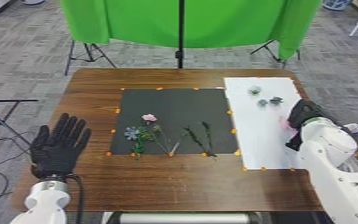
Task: Arrange flowers
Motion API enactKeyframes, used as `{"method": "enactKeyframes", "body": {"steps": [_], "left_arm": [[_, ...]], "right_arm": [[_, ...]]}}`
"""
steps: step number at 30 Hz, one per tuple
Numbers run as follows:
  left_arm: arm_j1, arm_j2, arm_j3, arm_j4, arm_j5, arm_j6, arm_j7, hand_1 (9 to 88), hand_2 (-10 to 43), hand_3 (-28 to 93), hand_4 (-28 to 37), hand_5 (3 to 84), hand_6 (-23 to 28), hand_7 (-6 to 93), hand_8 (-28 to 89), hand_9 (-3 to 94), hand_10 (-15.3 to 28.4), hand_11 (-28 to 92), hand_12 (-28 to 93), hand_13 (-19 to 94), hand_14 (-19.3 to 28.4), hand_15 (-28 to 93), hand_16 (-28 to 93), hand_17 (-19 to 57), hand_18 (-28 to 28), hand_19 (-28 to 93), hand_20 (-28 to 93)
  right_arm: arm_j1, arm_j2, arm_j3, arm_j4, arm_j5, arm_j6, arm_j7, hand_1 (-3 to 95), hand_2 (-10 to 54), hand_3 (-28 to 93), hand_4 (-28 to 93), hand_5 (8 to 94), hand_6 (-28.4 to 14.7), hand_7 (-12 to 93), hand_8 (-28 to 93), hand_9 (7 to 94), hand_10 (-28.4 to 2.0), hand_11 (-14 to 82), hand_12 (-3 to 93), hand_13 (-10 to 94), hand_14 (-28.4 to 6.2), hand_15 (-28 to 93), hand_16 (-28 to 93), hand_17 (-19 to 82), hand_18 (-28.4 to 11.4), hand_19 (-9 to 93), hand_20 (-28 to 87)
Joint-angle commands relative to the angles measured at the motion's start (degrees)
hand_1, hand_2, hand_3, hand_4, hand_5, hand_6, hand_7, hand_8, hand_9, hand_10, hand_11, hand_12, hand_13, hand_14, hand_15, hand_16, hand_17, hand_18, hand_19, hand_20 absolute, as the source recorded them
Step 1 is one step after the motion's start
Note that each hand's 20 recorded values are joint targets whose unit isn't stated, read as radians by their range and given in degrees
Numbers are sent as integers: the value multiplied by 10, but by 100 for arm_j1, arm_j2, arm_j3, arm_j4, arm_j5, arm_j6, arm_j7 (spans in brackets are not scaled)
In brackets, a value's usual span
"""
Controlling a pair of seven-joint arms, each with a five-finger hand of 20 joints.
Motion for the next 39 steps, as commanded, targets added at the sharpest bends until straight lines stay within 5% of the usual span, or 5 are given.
{"method": "enactKeyframes", "body": {"steps": [1, 16, 27, 37, 39], "left_arm": [[155, -76, 4, -23, 7, -45, -47, 252, 205, 753, -283, 470, 100, 110, -97, 399, 151, 215, 79, 290, 158, 363, -88, -83, 139, 370, 112], [224, -75, -28, -43, 43, -40, -48, 251, 205, 753, -283, 470, 101, 108, -96, 399, 151, 214, 80, 291, 158, 362, -87, -83, 139, 369, 113], [145, -5, 1, -11, 153, 51, -141, 251, 205, 753, -283, 471, 101, 109, -97, 400, 151, 214, 80, 291, 158, 362, -86, -83, 138, 368, 113], [4, 136, 48, 43, 110, 48, -245, 251, 204, 753, -283, 471, 101, 107, -98, 399, 151, 213, 81, 291, 158, 362, -87, -83, 139, 368, 114], [-144, 135, 123, 123, 20, 61, -278, 251, 204, 753, -283, 471, 101, 106, -98, 400, 151, 213, 81, 291, 158, 362, -87, -83, 139, 367, 114]], "right_arm": [[-402, 39, -91, -89, -164, 640, -147, 637, -95, 723, -283, 761, -1, 367, -21, 840, -99, 181, 435, 706, -70, 433, 384, 294, -218, 829, 352], [-45, 152, -970, -1787, 76, 1067, -930, 611, -95, 765, -283, 754, -7, 430, 3, 839, -104, 200, 445, 706, -75, 458, 385, 298, -228, 835, 366], [1211, -151, -2795, -1102, -753, 847, -2127, 609, -95, 766, -283, 753, -8, 433, 1, 838, -105, 204, 444, 704, -75, 463, 384, 298, -227, 836, 369], [1304, -725, -3461, -1264, -253, 422, -1905, 606, -95, 769, -283, 749, -6, 440, 6, 838, -105, 207, 443, 702, -76, 471, 380, 299, -226, 840, 371], [1402, -910, -3634, -1007, -336, 527, -1831, 606, -95, 768, -283, 749, -5, 440, 3, 838, -105, 208, 443, 702, -76, 471, 380, 300, -227, 840, 371]]}}
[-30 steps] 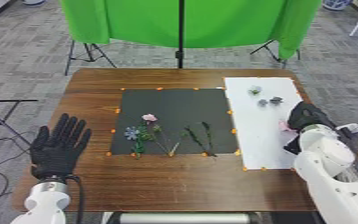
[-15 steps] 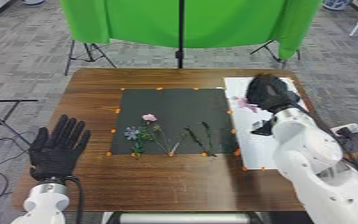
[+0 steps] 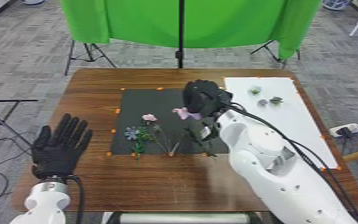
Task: Arrange flowers
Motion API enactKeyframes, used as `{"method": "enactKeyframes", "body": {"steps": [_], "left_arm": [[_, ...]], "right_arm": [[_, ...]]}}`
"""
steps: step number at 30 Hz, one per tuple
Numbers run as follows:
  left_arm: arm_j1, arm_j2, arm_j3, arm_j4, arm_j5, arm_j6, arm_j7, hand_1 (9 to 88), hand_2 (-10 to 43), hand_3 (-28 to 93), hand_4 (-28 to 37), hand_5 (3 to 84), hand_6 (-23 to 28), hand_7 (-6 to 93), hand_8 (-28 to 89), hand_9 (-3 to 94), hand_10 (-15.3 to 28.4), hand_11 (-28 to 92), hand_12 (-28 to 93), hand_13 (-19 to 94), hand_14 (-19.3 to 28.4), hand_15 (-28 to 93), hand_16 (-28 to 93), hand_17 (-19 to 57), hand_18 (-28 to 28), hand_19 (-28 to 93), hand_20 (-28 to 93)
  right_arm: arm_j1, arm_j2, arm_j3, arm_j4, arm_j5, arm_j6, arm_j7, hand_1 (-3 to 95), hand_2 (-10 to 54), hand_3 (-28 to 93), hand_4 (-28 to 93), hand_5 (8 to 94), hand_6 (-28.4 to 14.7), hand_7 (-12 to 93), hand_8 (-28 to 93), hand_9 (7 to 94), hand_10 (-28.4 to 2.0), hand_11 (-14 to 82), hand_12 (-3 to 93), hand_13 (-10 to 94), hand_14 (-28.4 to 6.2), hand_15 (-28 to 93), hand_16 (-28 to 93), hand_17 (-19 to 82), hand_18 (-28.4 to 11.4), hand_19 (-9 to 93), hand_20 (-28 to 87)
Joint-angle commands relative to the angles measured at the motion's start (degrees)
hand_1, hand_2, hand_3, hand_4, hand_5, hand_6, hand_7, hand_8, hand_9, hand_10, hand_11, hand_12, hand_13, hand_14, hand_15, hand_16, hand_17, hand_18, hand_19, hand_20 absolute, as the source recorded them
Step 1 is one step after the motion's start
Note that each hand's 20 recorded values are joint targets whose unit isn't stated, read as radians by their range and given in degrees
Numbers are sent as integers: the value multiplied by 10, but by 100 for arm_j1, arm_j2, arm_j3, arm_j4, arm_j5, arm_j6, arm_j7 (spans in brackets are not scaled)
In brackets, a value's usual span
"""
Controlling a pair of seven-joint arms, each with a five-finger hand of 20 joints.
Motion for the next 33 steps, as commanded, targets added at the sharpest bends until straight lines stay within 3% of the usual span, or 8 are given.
{"method": "enactKeyframes", "body": {"steps": [1, 5, 8, 10, 15, 18, 21, 33], "left_arm": [[-269, 97, 173, 182, -99, 31, -171, 251, 204, 753, -283, 471, 100, 106, -98, 400, 151, 213, 80, 291, 158, 363, -87, -83, 139, 367, 114], [-489, 123, 278, 262, -30, 39, -282, 251, 204, 753, -283, 470, 100, 106, -98, 400, 151, 213, 81, 291, 157, 362, -87, -83, 139, 368, 114], [-345, 160, 250, 152, -70, 23, -208, 251, 204, 752, -283, 469, 100, 106, -97, 400, 152, 213, 81, 291, 157, 362, -87, -83, 139, 367, 114], [-98, 213, 204, -12, -105, -40, -131, 252, 204, 753, -283, 470, 100, 106, -97, 401, 152, 214, 81, 291, 158, 362, -87, -83, 139, 368, 114], [-359, 239, 292, 141, -115, 120, -220, 252, 204, 753, -283, 472, 100, 108, -97, 401, 151, 213, 80, 292, 158, 362, -87, -83, 139, 369, 114], [-404, 225, 302, 178, -311, 122, -179, 251, 204, 753, -283, 472, 100, 109, -98, 403, 152, 214, 80, 293, 157, 362, -87, -83, 139, 370, 114], [-498, 207, 354, 221, -221, 141, -230, 252, 205, 752, -283, 473, 101, 109, -98, 404, 153, 215, 80, 294, 156, 363, -87, -83, 139, 370, 115], [-448, 183, 343, 201, -225, 108, -187, 251, 205, 753, -283, 475, 101, 111, -98, 404, 152, 216, 80, 295, 156, 363, -87, -83, 139, 371, 114]], "right_arm": [[174, -625, -596, 371, -457, 61, 68, 605, -95, 768, -283, 749, -5, 441, 4, 838, -105, 208, 443, 701, -77, 472, 380, 300, -227, 840, 371], [253, -970, -768, 762, -669, 243, 62, 606, -95, 769, -283, 749, -5, 441, 3, 838, -106, 209, 443, 701, -77, 474, 378, 301, -227, 842, 371], [266, -1064, -943, 771, -752, 216, 56, 606, -95, 770, -283, 749, -6, 441, 3, 837, -107, 210, 443, 700, -78, 477, 378, 303, -228, 845, 372], [259, -1093, -1054, 810, -864, 307, 41, 606, -95, 770, -283, 749, -6, 442, 3, 836, -107, 211, 443, 699, -79, 478, 379, 303, -228, 846, 372], [337, -1357, -1130, 1195, -919, 134, 109, 606, -95, 771, -283, 747, -6, 446, 0, 835, -108, 213, 443, 696, -80, 482, 378, 301, -229, 846, 373], [384, -1445, -1197, 1465, -1374, 178, -85, 605, -95, 770, -283, 745, -6, 449, 0, 834, -109, 215, 443, 694, -80, 485, 378, 301, -229, 848, 375], [450, -1482, -1238, 1659, -1519, 404, 97, 605, -95, 771, -283, 745, -6, 450, -2, 833, -109, 216, 442, 693, -79, 486, 377, 302, -230, 850, 377], [271, -1405, -1225, 1625, -1679, 648, 39, 597, -95, 763, -283, 719, -14, 414, -50, 794, -109, 210, 425, 665, -77, 512, 386, 302, -230, 859, 388]]}}
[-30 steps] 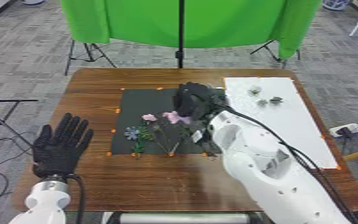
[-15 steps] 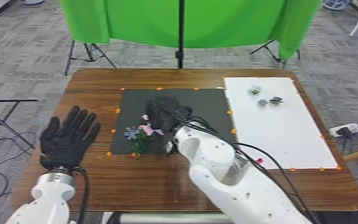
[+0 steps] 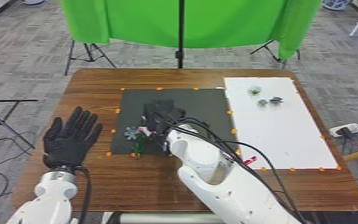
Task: Arrange flowers
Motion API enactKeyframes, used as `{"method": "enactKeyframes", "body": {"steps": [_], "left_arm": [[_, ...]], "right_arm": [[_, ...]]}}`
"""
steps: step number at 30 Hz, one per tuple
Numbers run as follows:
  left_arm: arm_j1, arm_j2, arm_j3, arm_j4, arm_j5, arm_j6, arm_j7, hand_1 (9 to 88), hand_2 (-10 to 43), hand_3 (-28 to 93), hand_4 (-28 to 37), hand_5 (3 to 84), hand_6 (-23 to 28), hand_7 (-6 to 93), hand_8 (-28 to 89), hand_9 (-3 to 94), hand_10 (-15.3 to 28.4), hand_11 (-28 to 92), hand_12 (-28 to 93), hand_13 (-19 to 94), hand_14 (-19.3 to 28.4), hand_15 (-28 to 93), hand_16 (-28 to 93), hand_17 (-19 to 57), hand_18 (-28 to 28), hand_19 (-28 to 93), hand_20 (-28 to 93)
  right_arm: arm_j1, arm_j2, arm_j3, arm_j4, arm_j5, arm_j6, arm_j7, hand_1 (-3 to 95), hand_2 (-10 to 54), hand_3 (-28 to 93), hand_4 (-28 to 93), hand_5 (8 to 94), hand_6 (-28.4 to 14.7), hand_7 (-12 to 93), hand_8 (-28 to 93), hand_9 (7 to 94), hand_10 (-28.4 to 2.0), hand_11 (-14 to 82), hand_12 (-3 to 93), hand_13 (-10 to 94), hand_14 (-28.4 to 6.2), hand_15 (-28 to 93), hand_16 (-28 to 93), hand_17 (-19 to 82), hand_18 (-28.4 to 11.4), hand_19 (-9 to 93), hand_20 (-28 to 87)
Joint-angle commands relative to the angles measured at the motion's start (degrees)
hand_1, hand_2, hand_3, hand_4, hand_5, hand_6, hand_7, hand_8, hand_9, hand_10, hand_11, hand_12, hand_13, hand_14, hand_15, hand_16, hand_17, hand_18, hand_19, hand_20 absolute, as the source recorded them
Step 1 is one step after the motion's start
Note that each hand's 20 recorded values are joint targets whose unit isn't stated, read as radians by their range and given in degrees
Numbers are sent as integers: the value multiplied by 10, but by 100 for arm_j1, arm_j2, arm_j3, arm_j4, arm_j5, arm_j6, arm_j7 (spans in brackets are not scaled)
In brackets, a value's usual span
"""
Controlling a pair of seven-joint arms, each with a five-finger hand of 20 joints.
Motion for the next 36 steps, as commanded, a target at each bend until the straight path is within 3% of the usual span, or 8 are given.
{"method": "enactKeyframes", "body": {"steps": [1, 13, 18, 23, 27, 30, 36], "left_arm": [[94, -59, 5, 1, -10, 33, -25, 251, 206, 753, -283, 475, 101, 112, -98, 404, 152, 216, 80, 295, 156, 363, -87, -83, 139, 372, 114], [125, -71, 11, -19, 49, -32, -11, 264, 185, 755, -283, 474, 101, 113, -98, 403, 151, 216, 81, 294, 157, 363, -86, -82, 139, 370, 114], [176, -155, -29, -28, 41, -16, -9, 267, 183, 753, -283, 474, 102, 112, -98, 403, 152, 216, 82, 294, 157, 361, -87, -82, 139, 369, 114], [236, -241, -84, -48, 80, -32, -23, 263, 185, 752, -283, 474, 102, 112, -98, 403, 151, 216, 81, 294, 157, 362, -86, -82, 139, 369, 114], [268, -259, -108, -28, 140, -117, 19, 261, 187, 752, -283, 474, 102, 111, -98, 403, 151, 216, 82, 294, 157, 362, -86, -82, 139, 369, 115], [357, -256, -136, -55, 132, -233, 75, 259, 185, 754, -283, 469, 100, 110, -98, 399, 151, 214, 81, 292, 157, 361, -87, -82, 139, 369, 115], [468, -252, -180, -100, 174, -232, 115, 259, 178, 755, -283, 464, 99, 108, -96, 395, 151, 210, 83, 289, 156, 356, -85, -82, 139, 365, 114]], "right_arm": [[-143, 79, 23, -130, -76, 102, -39, 595, -95, 759, -283, 715, -15, 406, -56, 790, -109, 208, 423, 659, -78, 516, 387, 301, -230, 860, 389], [-247, 14, 204, -49, -186, -13, -144, 564, -95, 762, -283, 693, -13, 287, -70, 729, -122, 207, 397, 577, -110, 604, 362, 287, -230, 865, 394], [-282, 63, 365, -262, 59, 81, 19, 547, -95, 768, -283, 687, -12, 257, -91, 722, -126, 216, 391, 571, -119, 623, 345, 286, -231, 866, 395], [-484, 558, 870, -901, 422, 733, 287, 511, -95, 797, -283, 673, -14, 238, -159, 690, -141, 279, 340, 563, -132, 650, 313, 287, -233, 871, 393], [-482, 1051, 1503, -779, 452, 1370, 690, 480, -95, 825, -283, 667, -17, 233, -159, 671, -151, 309, 274, 561, -137, 664, 291, 291, -231, 879, 392], [-528, 1426, 1965, -697, 647, 1205, 959, 463, -95, 855, -283, 637, -25, 220, -155, 618, -166, 281, 185, 521, -148, 655, 214, 288, -232, 882, 377], [-795, 1934, 2521, -500, 591, 921, 1136, 454, -95, 875, -283, 569, -40, 205, -154, 539, -180, 208, 156, 453, -151, 540, 123, 267, -237, 852, 350]]}}
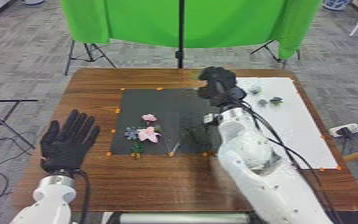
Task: Arrange flowers
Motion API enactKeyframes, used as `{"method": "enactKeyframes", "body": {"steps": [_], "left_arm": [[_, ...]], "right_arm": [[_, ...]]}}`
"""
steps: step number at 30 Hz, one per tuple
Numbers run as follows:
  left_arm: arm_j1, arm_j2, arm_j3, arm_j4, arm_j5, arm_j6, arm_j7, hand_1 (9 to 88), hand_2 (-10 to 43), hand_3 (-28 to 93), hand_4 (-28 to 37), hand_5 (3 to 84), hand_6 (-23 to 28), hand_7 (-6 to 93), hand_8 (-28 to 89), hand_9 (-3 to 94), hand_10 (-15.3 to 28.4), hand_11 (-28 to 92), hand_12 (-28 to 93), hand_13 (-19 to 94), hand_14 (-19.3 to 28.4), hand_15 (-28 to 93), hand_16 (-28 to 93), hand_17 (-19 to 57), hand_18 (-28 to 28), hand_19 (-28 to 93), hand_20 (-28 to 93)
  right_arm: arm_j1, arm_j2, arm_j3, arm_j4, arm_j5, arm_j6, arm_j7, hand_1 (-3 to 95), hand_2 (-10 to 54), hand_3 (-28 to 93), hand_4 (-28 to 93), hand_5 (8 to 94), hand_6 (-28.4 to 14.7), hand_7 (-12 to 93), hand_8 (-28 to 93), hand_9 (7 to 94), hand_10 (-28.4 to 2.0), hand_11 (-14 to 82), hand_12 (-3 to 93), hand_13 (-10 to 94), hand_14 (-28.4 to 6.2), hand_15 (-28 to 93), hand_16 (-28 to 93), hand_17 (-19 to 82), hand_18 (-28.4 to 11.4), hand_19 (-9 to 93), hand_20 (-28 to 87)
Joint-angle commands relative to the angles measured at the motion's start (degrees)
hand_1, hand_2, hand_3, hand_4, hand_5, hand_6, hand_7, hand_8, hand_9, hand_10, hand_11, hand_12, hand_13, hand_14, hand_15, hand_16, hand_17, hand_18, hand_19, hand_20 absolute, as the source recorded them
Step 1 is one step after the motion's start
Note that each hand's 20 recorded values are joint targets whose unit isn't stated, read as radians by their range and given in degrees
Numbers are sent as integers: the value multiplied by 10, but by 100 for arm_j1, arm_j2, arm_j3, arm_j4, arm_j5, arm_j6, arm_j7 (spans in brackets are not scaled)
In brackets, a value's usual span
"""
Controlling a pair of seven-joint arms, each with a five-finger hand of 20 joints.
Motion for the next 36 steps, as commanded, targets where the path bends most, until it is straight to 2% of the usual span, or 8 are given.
{"method": "enactKeyframes", "body": {"steps": [1, 5, 10, 21, 24, 27, 31, 36], "left_arm": [[274, -54, -51, -64, 74, -94, 64, 259, 178, 754, -283, 464, 99, 108, -96, 395, 151, 209, 83, 289, 157, 356, -85, -82, 139, 364, 114], [331, -90, -59, -83, 71, -90, 54, 260, 179, 752, -283, 464, 99, 108, -96, 395, 150, 209, 84, 290, 156, 356, -84, -82, 139, 363, 115], [352, -144, -73, -46, -18, 68, 53, 259, 182, 751, -283, 465, 99, 109, -96, 395, 150, 209, 84, 289, 158, 356, -83, -82, 139, 364, 115], [353, -169, -49, -26, 19, 80, 60, 257, 187, 752, -283, 467, 99, 109, -97, 397, 151, 211, 84, 290, 157, 359, -84, -82, 138, 363, 117], [360, -169, -47, -28, -19, 115, 78, 257, 189, 751, -283, 467, 99, 109, -97, 397, 150, 213, 84, 289, 158, 359, -84, -82, 138, 364, 117], [363, -168, -39, -31, -23, 114, 79, 256, 189, 752, -283, 468, 100, 110, -97, 397, 151, 214, 83, 289, 158, 359, -85, -82, 138, 364, 117], [340, -158, -22, -22, -11, 87, 73, 256, 190, 753, -283, 468, 100, 110, -97, 397, 151, 213, 83, 289, 158, 360, -85, -82, 138, 365, 117], [411, -199, -57, -45, -8, 134, 53, 256, 191, 752, -283, 468, 100, 110, -97, 397, 151, 214, 83, 289, 158, 360, -85, -82, 138, 365, 117]], "right_arm": [[-250, 1065, 879, 370, -24, -659, 335, 455, -95, 876, -283, 566, -40, 204, -154, 537, -179, 203, 154, 452, -151, 531, 121, 266, -237, 851, 348], [-408, 1095, 972, 500, -134, -864, 369, 451, -95, 880, -283, 548, -41, 199, -154, 528, -179, 191, 151, 452, -151, 521, 122, 265, -236, 849, 345], [-355, 946, 996, 773, -218, -1231, 283, 460, -95, 884, -283, 528, -37, 194, -154, 499, -168, 174, 145, 457, -145, 514, 122, 265, -236, 850, 343], [-4, 805, 877, 1358, -252, -1460, 404, 489, -95, 881, -283, 496, -28, 202, -156, 446, -155, 131, 129, 463, -132, 495, 115, 280, -230, 864, 339], [-62, 790, 872, 1390, -252, -1445, 396, 507, -95, 873, -283, 542, -30, 226, -164, 518, -158, 178, 144, 513, -120, 476, 116, 293, -224, 871, 333], [-104, 757, 860, 1448, -208, -1366, 378, 558, -95, 796, -283, 598, -16, 258, -178, 602, -148, 242, 165, 582, -88, 425, 264, 305, -220, 883, 342], [-208, 771, 845, 1382, -317, -1221, 298, 614, -95, 733, -283, 675, -10, 365, -77, 761, -113, 174, 377, 668, -74, 439, 352, 325, -213, 887, 377], [-273, 927, 737, 705, -287, -1046, 250, 615, -95, 736, -283, 727, -13, 430, -40, 812, -113, 228, 443, 704, -86, 485, 378, 336, -225, 895, 391]]}}
